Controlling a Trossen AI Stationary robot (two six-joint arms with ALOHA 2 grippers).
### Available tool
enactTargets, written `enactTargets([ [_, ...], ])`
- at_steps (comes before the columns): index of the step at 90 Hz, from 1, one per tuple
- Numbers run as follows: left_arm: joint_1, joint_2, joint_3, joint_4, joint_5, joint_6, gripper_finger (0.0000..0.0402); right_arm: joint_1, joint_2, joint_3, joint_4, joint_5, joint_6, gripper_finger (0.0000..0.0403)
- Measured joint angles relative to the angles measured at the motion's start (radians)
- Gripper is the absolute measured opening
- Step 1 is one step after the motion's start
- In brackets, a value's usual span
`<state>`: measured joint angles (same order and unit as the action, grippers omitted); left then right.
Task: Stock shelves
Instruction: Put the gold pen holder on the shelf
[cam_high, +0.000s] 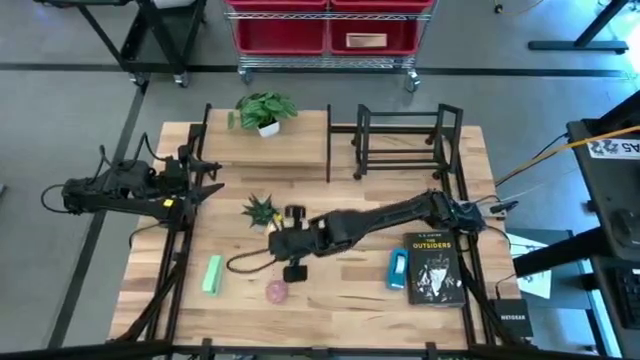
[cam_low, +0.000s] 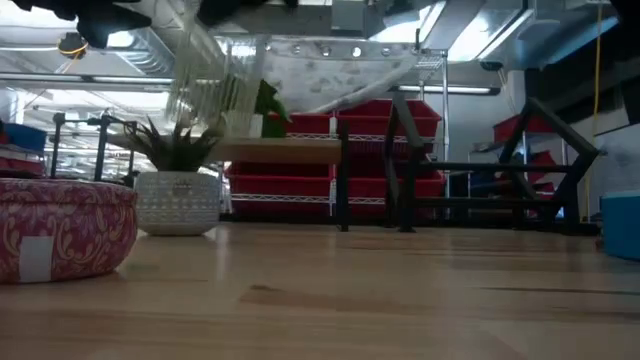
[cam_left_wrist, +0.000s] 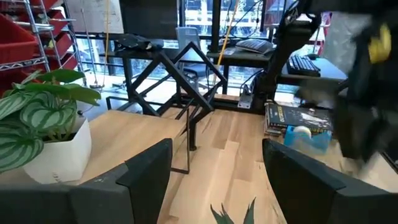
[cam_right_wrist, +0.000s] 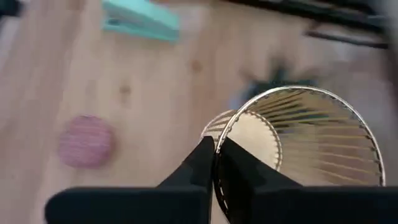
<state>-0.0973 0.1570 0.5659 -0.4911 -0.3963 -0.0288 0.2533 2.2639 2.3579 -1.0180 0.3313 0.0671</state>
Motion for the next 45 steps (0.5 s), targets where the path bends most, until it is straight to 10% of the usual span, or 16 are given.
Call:
enactTargets([
  [26,0.0,0.0,-0.002,0.001,0.003,-0.003,0.0236,-0.239,-0.169,-0.03,-0.04,0.047,-0.061,0.0],
  [45,0.0,0.0,-0.002,0.0,0.003,-0.003,0.0236,-0.485,-0.16,-0.033,0.0,-0.132,-0.129,0.0],
])
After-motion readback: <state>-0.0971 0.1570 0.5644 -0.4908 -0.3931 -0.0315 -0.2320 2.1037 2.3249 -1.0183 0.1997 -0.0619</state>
